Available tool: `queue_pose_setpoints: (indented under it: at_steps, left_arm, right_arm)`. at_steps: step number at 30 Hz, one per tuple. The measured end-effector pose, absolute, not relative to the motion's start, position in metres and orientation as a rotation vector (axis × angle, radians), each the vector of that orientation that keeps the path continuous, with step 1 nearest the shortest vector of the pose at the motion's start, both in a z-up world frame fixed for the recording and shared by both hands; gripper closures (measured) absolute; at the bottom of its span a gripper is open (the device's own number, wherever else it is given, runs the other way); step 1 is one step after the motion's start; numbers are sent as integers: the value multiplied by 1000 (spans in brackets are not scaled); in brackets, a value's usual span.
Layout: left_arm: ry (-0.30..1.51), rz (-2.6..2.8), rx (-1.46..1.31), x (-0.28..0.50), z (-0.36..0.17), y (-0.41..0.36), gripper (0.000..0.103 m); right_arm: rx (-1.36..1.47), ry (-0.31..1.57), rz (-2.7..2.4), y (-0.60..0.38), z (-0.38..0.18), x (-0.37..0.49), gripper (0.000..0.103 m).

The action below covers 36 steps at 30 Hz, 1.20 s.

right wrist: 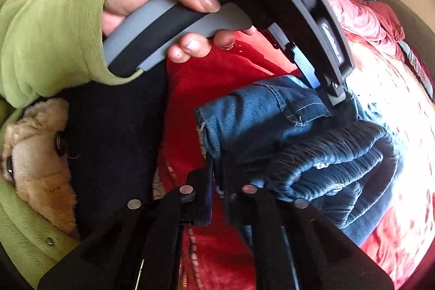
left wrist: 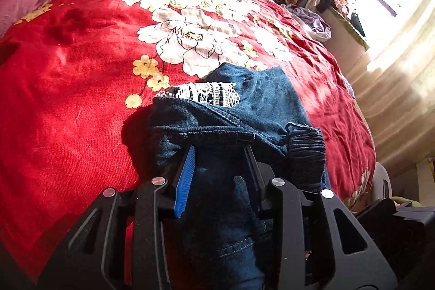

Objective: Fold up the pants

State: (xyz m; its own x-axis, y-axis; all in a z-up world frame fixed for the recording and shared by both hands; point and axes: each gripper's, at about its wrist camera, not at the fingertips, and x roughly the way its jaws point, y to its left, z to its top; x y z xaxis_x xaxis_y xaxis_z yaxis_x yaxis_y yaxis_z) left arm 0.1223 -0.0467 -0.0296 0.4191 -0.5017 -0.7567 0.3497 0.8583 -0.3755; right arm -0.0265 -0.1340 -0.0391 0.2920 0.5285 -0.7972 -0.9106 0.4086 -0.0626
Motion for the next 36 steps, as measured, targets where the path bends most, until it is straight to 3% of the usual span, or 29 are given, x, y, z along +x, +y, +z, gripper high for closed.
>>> queue_pose_setpoints:
  at_steps: [3,13,23,26,31,32,35,36]
  left_arm:
    - [968,-515,-178,111,-22,-39,63]
    - [932,-460,-162,76,-22,-28,61]
    - [952,-452,-87,55,-34,-39,57]
    - [959,-457,-85,52,-36,-39,54]
    - [972,-464,-81,45,-43,-42,49]
    - [971,-463,-74,44,-44,-44,49]
    - [969,-463,-70,43,-43,-45,48]
    - [970,-465,-72,43,-43,-45,47]
  right_arm:
    - [-488,780,1043,-151,-21,-27,88]
    - [-323,674,834,-205,52,31,87]
    - [-350,898,801,-175,9,136,87]
    - [-370,930,804,-166,-4,139,71]
    - [-434,961,802,-151,-17,137,71]
    - [-451,972,796,-149,-19,134,71]
    - [-517,956,766,-139,-21,131,94]
    - [-556,926,739,-135,-19,127,94]
